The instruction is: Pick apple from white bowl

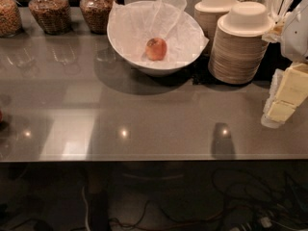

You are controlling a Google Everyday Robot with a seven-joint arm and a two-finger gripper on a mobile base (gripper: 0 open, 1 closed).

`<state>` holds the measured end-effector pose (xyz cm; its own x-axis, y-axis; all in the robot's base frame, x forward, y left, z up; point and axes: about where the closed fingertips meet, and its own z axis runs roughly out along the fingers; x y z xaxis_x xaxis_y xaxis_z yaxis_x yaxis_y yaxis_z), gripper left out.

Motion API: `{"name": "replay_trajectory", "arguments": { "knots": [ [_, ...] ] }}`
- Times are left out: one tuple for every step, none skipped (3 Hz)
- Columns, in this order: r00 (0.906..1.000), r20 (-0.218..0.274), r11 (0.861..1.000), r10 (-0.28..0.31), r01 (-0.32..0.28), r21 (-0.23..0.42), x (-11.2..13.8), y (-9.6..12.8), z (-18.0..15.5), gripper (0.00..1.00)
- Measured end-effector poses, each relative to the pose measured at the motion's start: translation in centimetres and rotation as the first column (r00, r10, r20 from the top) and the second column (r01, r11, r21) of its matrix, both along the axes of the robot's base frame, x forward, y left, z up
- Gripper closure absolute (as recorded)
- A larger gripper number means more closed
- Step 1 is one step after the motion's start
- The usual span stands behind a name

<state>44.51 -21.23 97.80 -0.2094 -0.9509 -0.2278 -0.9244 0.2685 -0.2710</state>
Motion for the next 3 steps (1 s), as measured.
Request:
{"name": "replay_trajectory", "arguments": {
  "knots": [
    [0.9983, 0.058, 0.999, 0.001, -0.005, 0.053, 1.8, 0.9, 0.1, 0.00],
    [0.9929, 0.119, 0.993, 0.007, -0.021, 0.114, 5.0, 2.8, 0.1, 0.00],
    [0.9897, 0.143, 0.988, -0.003, -0.020, 0.156, 9.2, 4.5, -0.4, 0.00]
  ]
}}
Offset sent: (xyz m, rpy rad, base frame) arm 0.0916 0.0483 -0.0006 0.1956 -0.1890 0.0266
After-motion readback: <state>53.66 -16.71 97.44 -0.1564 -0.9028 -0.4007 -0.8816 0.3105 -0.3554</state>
